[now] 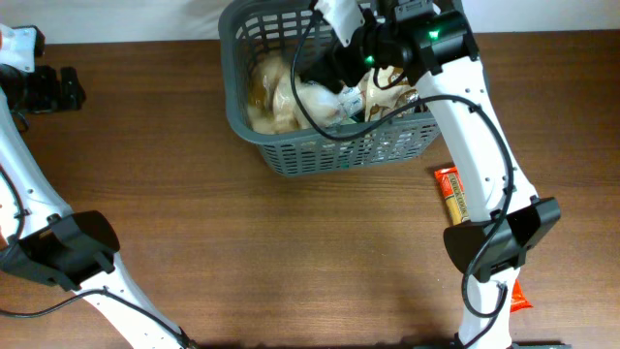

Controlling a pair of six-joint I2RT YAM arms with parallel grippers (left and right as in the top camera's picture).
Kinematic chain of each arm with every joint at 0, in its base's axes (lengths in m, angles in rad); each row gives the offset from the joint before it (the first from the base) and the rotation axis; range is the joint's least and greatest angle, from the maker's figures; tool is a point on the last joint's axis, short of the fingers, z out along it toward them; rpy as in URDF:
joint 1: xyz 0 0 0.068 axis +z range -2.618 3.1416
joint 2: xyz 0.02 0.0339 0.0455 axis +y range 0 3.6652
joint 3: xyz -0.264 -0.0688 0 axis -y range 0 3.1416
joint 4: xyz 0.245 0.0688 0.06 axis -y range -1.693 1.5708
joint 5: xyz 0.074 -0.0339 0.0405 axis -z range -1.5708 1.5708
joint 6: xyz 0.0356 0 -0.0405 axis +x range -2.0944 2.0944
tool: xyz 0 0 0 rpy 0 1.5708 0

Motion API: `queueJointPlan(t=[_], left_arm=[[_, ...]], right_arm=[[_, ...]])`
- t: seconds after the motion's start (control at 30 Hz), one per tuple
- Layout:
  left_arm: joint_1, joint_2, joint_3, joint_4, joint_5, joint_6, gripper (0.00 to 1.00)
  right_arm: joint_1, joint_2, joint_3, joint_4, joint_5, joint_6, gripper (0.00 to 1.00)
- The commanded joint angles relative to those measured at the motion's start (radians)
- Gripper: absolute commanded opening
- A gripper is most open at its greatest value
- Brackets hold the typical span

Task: Pack container
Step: 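Carry the PanTree bag into the basket and open the right gripper, then move the right gripper to the top end of the spaghetti package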

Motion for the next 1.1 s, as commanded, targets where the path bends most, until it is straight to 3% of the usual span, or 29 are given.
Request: queueJointPlan(t=[0.0,0.13,0.37,0.43,0.6,0.73,0.93,1.07], left_arm=[[0.011,-0.008,0.002,-0.001,0.018,0.016,0.99],[0.016,-0.008,0.002,-0.001,0.018,0.016,0.99],[0.081,-0.008,0.002,-0.001,0.058,0.016,0.99],[0.111,-0.008,0.001,-0.001,0.079,0.016,0.99],[0.193,-0.008,0.001,-0.001,0.135,0.017,0.99],[0.255,-0.008,0.001,0.000,0.187,0.025,0.99],[0.300,-0.008,0.001,0.001,0.237,0.039,0.99],[0.299,-0.007,0.001,0.000,0.237,0.039,0.99]], right_arm=[[0.008,-0.026,0.009,-0.004,0.051,-0.024,0.99],[0.008,-0.051,0.021,-0.022,0.181,-0.024,0.99],[-0.026,-0.157,0.063,-0.034,0.713,-0.021,0.99],[-0.076,-0.191,0.063,-0.039,0.759,0.021,0.99],[-0.320,-0.237,0.063,-0.183,0.702,0.234,0.99],[-0.562,-0.229,0.061,-0.359,0.527,0.238,0.99],[-0.873,-0.201,0.006,-0.485,0.257,0.091,0.99],[-1.009,-0.186,-0.157,-0.465,0.101,-0.013,0.99]])
